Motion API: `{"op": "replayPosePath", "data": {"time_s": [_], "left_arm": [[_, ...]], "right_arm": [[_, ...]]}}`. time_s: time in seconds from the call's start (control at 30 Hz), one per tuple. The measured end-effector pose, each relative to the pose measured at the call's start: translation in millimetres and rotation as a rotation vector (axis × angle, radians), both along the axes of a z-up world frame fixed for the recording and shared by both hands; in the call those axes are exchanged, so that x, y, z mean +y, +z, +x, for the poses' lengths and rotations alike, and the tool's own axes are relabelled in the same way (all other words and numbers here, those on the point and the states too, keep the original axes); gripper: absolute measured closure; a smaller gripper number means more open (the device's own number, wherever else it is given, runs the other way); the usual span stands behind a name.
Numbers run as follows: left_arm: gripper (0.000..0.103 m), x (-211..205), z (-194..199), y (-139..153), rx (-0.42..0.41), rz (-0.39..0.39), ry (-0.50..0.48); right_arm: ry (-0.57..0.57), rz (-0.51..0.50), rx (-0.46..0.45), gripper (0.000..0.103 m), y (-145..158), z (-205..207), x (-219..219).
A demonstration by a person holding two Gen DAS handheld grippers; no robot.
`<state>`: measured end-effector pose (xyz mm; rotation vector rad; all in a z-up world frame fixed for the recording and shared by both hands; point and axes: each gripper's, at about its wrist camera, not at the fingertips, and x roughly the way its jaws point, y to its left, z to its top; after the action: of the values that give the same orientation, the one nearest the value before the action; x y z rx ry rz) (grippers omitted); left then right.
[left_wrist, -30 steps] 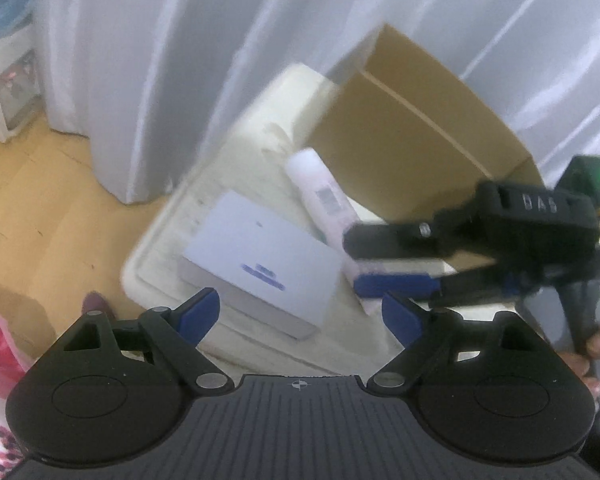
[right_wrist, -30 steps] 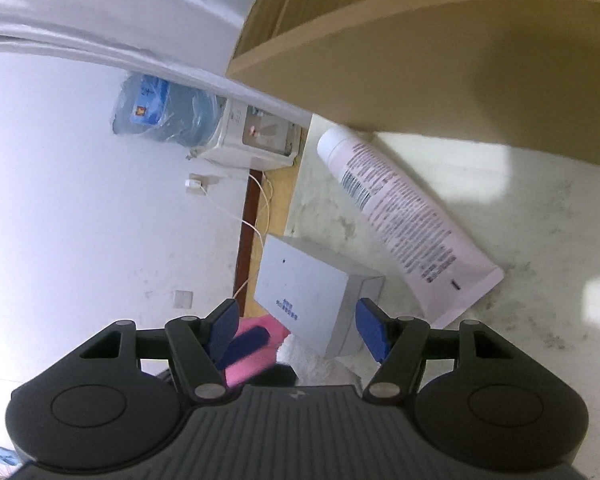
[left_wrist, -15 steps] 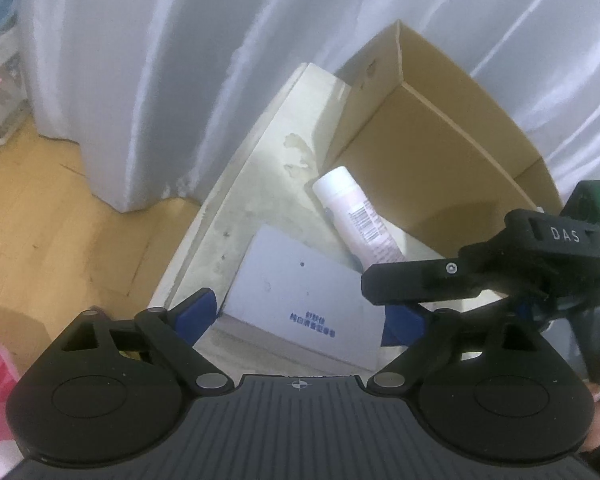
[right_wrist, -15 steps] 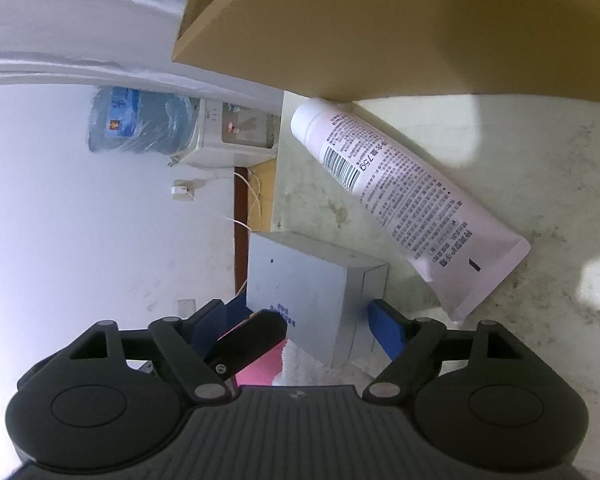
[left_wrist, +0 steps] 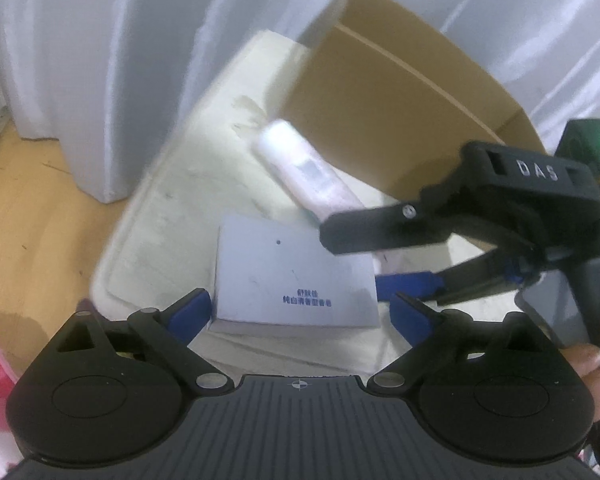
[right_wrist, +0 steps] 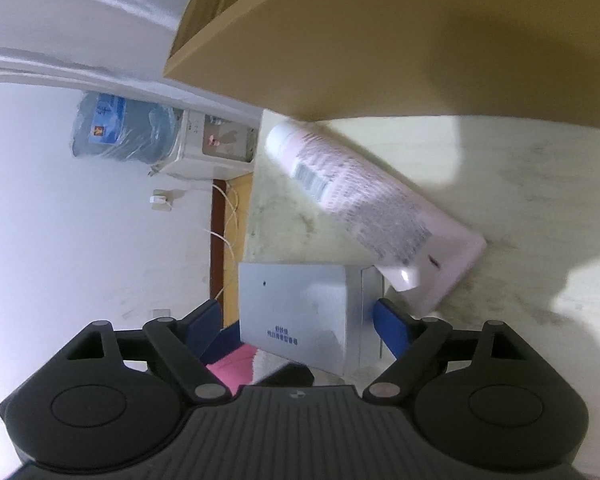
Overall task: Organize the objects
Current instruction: 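Lower the open right tool over the white printed box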
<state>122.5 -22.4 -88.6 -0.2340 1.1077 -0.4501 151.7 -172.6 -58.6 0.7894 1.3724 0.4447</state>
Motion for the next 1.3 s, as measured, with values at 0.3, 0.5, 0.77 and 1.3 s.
{"op": "replayPosePath", "data": {"time_s": [0.3, 0.5, 0.77, 1.3], "left_arm": [[0.006, -61.5, -25.7, 1.8, 0.029, -0.002, -0.119], [0.006, -105.1, -33.0, 0.9, 0.042, -0.017, -0.191], [0.006, -136.3, -30.1, 0.7, 0.071, -0.07, -0.233], [0.005, -139.5, -32.2, -9.4, 0.089, -0.089, -0.228]], "right_arm": [[-0.053, -0.066, -0.028, 0.017, 6.9, -28.7, -51.5], [-0.127, -0.087, -0.043, 0.017, 6.8, -44.8, -95.9], [-0.19, -0.107, -0.049, 0.017, 6.2, -53.2, -136.7], [-0.15, -0.093, -0.064, 0.01, -3.2, -60.9, -144.2]]}}
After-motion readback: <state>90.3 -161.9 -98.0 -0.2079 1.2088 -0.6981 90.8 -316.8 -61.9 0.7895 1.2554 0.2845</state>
